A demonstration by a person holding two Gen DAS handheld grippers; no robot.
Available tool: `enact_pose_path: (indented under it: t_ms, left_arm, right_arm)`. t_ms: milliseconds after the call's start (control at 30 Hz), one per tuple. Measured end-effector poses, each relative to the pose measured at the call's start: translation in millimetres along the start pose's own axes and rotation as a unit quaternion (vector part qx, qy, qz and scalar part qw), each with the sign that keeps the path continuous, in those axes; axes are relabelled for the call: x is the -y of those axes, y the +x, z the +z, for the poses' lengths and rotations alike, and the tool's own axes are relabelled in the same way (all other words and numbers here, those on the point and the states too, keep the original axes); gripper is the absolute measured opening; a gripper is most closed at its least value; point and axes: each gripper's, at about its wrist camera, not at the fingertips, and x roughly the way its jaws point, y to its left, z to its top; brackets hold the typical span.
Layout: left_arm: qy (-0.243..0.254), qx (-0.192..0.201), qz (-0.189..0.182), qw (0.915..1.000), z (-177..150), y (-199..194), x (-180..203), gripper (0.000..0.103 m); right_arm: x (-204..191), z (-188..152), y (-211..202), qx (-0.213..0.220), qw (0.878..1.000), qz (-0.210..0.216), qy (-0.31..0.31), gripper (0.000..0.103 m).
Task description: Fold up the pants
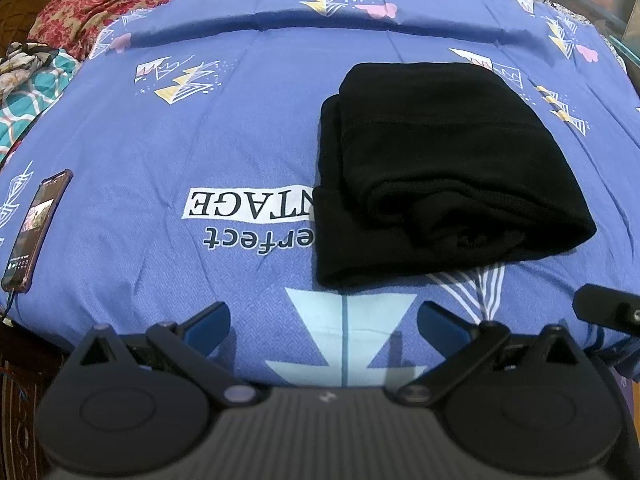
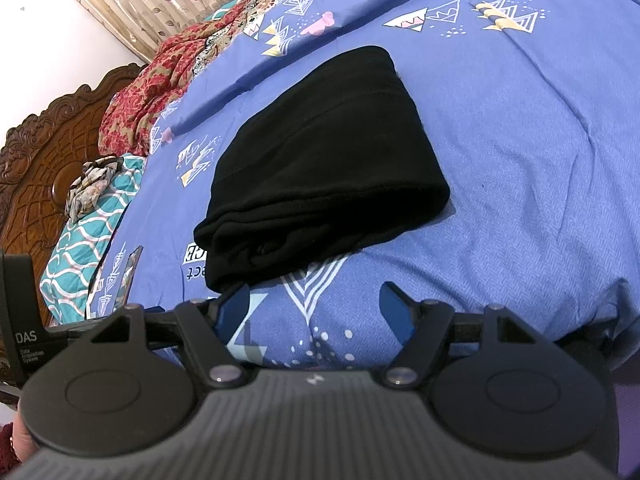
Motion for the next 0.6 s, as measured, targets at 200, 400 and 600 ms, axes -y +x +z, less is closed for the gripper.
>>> enact_pose_path:
  t_ms: [200,400,600]
  left_arm:
    - [0.001,-0.002,0.000,1.0000,0.3,1.5,-0.6,0.103]
    - [0.001,0.001,0.007,1.0000,1.1,0.6,-1.4,0.103]
    - [0.011,0.027,0.036,0.9989,3.2,-6.7,-1.9,0.103]
  right_arm:
    - [-0.5,-0.2,0.3,-0.001,1.000,-0.001,0.000,0.074]
    - [-0.5,1.3,0.5,0.002,1.000,-0.002,-0.006,0.074]
    - [-6.6,2.8,-6.2,0.025,0.999,-0.008,-0.027,0.074]
